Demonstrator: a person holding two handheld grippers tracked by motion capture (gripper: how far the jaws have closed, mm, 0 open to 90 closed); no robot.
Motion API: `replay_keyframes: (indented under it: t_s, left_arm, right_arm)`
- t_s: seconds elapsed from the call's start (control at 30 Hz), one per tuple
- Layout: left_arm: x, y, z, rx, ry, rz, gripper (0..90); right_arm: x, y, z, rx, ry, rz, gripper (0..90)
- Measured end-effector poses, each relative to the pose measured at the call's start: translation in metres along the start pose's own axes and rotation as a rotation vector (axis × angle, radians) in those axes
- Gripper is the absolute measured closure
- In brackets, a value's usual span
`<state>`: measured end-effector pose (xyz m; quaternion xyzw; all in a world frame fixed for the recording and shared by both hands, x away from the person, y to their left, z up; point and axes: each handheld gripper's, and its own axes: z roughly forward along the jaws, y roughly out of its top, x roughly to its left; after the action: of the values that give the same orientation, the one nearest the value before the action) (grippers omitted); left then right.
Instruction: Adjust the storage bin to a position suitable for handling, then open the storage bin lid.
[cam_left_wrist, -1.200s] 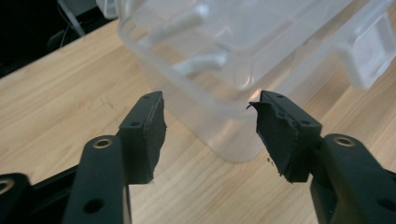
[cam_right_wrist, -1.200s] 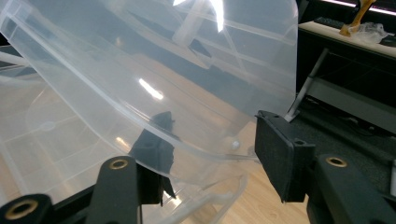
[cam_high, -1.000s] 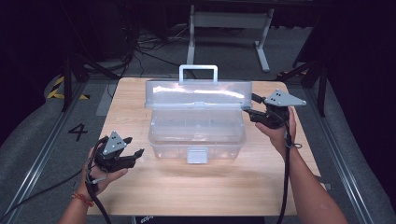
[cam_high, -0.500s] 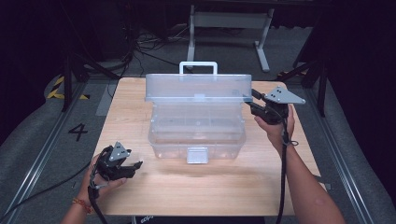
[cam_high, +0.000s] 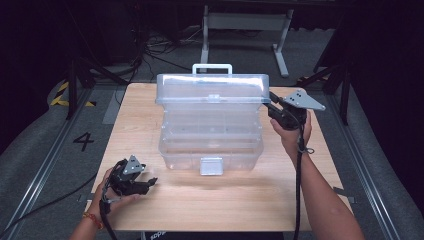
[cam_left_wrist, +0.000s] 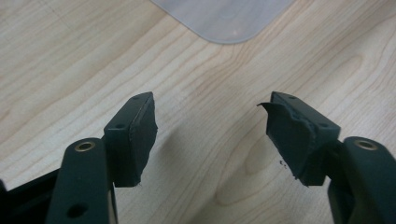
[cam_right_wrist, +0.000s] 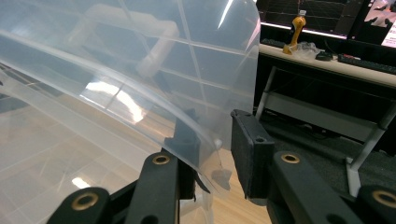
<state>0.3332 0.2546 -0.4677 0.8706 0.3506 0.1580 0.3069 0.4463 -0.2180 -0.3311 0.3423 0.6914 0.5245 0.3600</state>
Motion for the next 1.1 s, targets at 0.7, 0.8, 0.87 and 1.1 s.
replay_keyframes:
  t_s: [0.7, 0.8, 0.87, 1.1]
  left_arm:
    - [0.008, -0.014, 0.006, -0.038, -0.023, -0.079, 14.1]
    - [0.008, -0.014, 0.006, -0.041, -0.023, -0.079, 14.2]
    - [0.007, -0.014, 0.006, -0.041, -0.02, -0.079, 14.1]
    - [0.008, -0.014, 0.006, -0.039, -0.016, -0.069, 14.1]
  right_arm:
    - [-0.011, 0.017, 0.017, 0.023, -0.011, 0.005, 73.8]
    - [-0.012, 0.019, 0.019, 0.027, -0.016, -0.001, 74.0]
    - [-0.013, 0.021, 0.021, 0.031, -0.015, 0.01, 74.2]
    - [-0.017, 0.026, 0.029, 0.04, -0.016, 0.018, 74.4]
